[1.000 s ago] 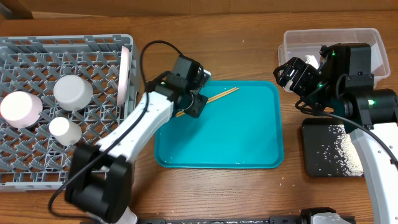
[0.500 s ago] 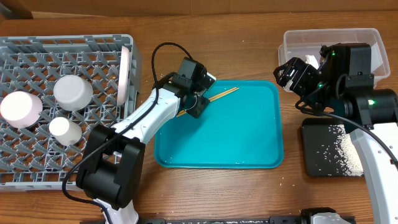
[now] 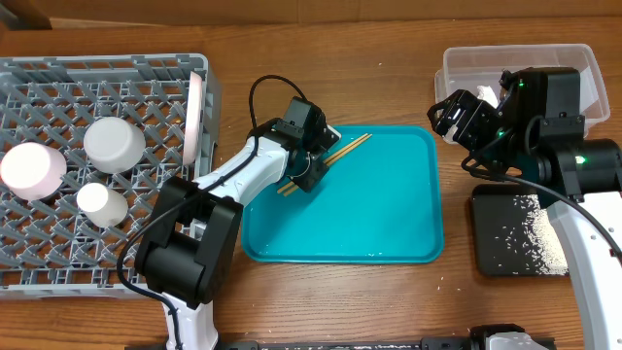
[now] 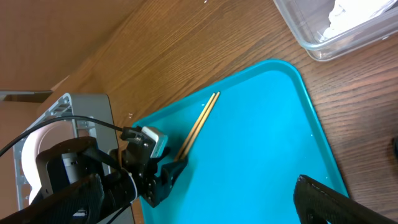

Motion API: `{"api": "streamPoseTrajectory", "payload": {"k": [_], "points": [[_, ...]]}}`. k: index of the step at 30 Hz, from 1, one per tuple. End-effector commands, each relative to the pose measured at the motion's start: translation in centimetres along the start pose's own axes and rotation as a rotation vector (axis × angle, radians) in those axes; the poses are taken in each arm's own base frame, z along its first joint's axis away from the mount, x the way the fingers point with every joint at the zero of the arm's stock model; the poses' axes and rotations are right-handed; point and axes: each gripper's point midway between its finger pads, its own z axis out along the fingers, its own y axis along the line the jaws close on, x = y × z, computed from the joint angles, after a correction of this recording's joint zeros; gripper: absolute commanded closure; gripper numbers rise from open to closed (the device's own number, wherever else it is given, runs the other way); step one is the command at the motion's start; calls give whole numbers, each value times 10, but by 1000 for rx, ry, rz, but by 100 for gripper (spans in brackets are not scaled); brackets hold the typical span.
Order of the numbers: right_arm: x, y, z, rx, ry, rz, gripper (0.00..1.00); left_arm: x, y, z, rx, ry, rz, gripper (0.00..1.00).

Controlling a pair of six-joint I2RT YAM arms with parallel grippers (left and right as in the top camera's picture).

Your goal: Sort waste into correct bins and load items into the dishwasher

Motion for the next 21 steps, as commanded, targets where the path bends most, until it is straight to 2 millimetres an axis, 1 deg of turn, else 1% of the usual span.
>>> {"api": "streamPoseTrajectory", "payload": {"k": [1,4,6,7,12,17,19,21], "points": [[-4,0,-1,3,-16,-8,0,4,-7,9,27,17,30,47],[-4,0,-1,3,-16,-8,0,3,-7,9,27,16,30,53],[-4,0,-1,3,-16,-8,0,3,-7,9,26,14,26,59],[-4,0,-1,4,-16,-8,0,3,-7,9,26,14,22,60],[-4,0,-1,4,-15,-8,1,1,-6,8,25,10,18,62],[-4,0,-1,3,-16,-8,0,-8,-6,3,31,-11,-38,63],[-4,0,-1,3,-16,-8,0,-14,-9,-3,51,-25,-46,62],[-4,0,-1,3,-16,-8,0,-28,-12,-17,73,-53,-67,60]]}}
